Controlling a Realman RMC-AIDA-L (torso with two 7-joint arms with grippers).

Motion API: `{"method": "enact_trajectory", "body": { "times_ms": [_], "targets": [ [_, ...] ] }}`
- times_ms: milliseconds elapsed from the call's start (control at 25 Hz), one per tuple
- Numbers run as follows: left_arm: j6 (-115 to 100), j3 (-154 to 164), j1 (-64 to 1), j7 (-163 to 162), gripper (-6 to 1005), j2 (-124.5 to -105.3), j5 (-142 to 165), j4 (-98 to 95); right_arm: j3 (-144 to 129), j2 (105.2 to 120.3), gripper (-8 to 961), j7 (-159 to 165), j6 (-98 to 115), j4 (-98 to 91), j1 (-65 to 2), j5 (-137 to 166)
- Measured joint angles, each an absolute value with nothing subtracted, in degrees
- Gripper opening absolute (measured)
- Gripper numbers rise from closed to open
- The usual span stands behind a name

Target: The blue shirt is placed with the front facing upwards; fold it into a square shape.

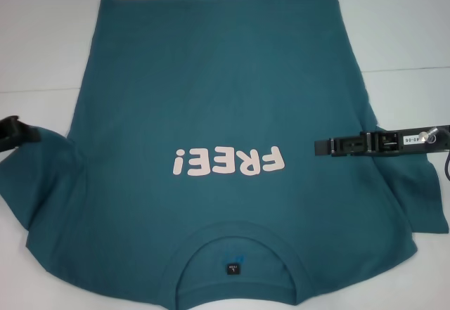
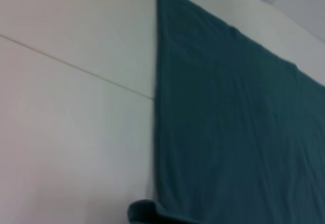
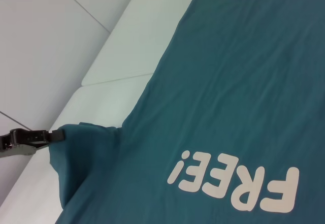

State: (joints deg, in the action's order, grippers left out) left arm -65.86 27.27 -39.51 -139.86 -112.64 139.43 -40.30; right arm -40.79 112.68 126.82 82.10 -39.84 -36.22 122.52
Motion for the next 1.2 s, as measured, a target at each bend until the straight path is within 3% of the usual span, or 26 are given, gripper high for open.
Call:
{"method": "enact_trajectory", "body": {
  "times_ms": [160,680,1200],
  "targets": [
    [-67.93,32.83,-39.66,-146.31,3,-113.43,139.63,-43.24,-40.93,112.68,628,126.83,82.09,-39.72,-36.46,122.53],
    [-66.58,37.76,-41.92,-153.51,3,-118.52,139.52,-45.69,-41.13,112.85,628,126.46,81.65,-39.55,-36.62,122.52],
    [-66.15,40.67,-43.45,-155.72,3,-119.34,139.4,-45.85,-41.13,112.77,628,126.24,81.35,-39.55,-35.7,122.61]
  ]
}}
